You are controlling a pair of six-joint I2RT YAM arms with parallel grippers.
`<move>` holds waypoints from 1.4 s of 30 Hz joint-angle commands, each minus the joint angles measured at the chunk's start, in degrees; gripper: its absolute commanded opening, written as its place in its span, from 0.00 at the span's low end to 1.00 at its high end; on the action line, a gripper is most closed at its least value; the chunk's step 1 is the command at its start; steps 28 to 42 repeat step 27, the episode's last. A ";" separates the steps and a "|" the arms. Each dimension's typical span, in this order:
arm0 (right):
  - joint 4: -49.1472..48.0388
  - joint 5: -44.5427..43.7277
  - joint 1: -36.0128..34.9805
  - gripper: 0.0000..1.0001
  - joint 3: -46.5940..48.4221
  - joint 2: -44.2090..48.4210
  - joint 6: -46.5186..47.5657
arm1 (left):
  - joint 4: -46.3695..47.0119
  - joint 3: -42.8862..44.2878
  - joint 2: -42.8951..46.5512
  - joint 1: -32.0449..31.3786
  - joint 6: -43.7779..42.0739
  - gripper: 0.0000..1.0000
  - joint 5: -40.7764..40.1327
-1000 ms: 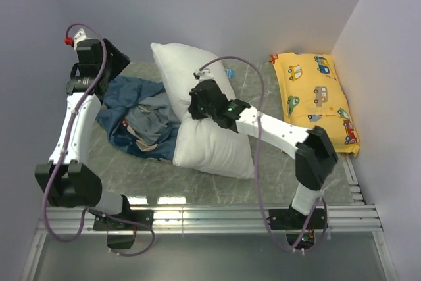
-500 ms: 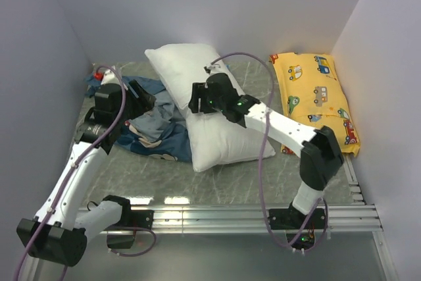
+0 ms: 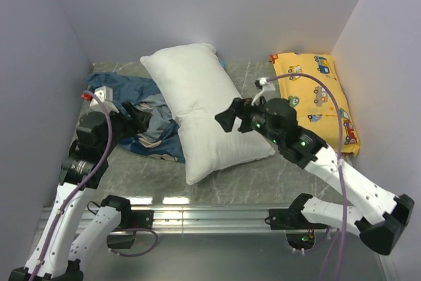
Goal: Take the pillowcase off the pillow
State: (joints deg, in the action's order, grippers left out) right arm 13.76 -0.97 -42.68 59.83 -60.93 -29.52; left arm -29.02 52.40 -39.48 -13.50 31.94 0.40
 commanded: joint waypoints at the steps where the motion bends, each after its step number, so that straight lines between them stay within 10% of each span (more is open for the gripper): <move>1: 1.97 -2.45 0.40 0.98 -4.44 6.68 -0.54 | -0.08 -2.21 3.43 -0.21 -1.89 0.78 1.35; 12: 6.72 -6.15 0.40 1.00 -13.60 20.58 0.51 | 0.45 -6.08 8.11 -0.21 -1.62 0.79 2.85; 42: 7.51 -6.06 0.31 1.00 -12.90 19.09 1.48 | 1.33 -6.70 9.43 -0.21 -1.36 0.80 3.81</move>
